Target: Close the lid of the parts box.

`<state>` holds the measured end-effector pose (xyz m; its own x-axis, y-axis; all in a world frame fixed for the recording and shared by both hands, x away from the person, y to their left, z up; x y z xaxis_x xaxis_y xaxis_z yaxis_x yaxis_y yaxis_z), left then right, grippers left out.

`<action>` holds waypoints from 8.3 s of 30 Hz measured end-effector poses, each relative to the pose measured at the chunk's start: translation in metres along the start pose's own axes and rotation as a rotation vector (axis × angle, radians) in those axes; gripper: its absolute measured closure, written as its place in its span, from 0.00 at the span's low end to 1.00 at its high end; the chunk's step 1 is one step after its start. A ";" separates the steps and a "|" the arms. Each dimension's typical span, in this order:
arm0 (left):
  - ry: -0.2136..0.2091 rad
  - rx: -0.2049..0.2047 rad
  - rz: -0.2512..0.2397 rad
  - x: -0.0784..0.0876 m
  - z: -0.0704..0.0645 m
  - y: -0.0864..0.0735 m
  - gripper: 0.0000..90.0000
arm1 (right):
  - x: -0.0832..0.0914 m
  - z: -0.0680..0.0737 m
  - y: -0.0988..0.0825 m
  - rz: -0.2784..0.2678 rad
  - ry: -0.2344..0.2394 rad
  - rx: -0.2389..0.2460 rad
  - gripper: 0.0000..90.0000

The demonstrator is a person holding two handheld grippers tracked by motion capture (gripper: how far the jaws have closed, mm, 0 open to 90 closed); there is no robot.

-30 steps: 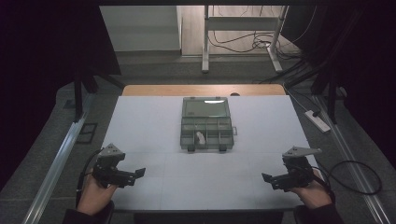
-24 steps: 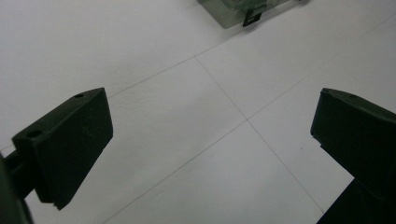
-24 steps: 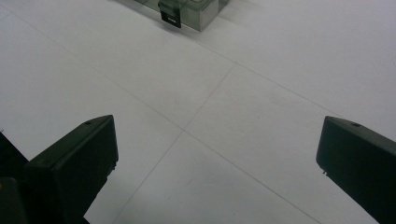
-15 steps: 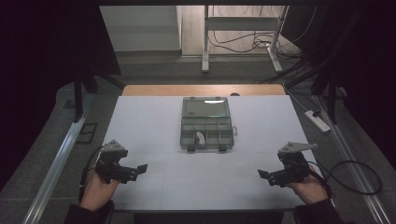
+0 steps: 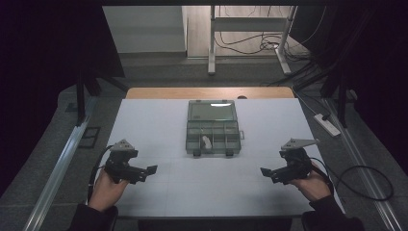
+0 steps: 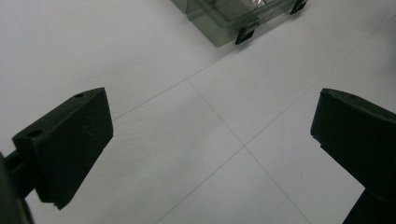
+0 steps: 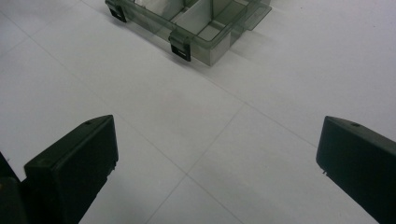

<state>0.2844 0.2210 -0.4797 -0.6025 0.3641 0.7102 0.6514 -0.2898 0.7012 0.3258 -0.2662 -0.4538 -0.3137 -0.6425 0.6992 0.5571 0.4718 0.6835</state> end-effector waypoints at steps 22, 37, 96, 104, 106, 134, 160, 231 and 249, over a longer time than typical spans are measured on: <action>-0.020 -0.041 -0.019 -0.030 0.005 0.027 0.00 | -0.026 -0.019 0.032 -0.015 0.033 -0.010 0.00; -0.016 -0.066 0.002 -0.052 0.003 0.048 0.00 | -0.043 -0.032 0.052 -0.016 0.016 -0.011 0.00; -0.054 -0.098 0.059 -0.130 -0.003 0.102 0.00 | -0.125 -0.098 0.129 0.051 -0.033 -0.103 0.00; -0.024 -0.114 0.050 -0.141 -0.009 0.105 0.00 | -0.134 -0.105 0.136 0.083 -0.020 -0.129 0.00; -0.023 -0.111 0.043 -0.143 -0.010 0.105 0.00 | -0.136 -0.108 0.137 0.088 -0.015 -0.138 0.00; -0.047 -0.155 0.059 -0.163 -0.015 0.110 0.00 | -0.171 -0.133 0.160 0.174 -0.098 -0.150 0.00; -0.055 -0.169 0.073 -0.168 -0.015 0.107 0.00 | -0.197 -0.149 0.168 0.244 -0.144 -0.179 0.00; -0.022 -0.136 0.076 -0.165 -0.005 0.115 0.00 | -0.191 -0.147 0.179 0.180 -0.197 -0.569 0.99; -0.023 -0.105 0.105 -0.174 0.025 0.142 0.35 | -0.178 -0.141 0.179 0.109 -0.195 -0.548 0.99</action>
<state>0.4930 0.1386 -0.5047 -0.5218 0.3467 0.7794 0.6577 -0.4184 0.6264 0.5892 -0.1525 -0.4857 -0.3389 -0.4604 0.8204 0.8938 0.1146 0.4335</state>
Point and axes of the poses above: each handheld gripper's, and its own axes: x roughly backward along the jaws, y roughly out of its top, z roughly to its left, the point moved 2 cm from there along -x, roughly forward along the jaws, and after that the axes turned 12 degrees about y, right-handed, at the moved point
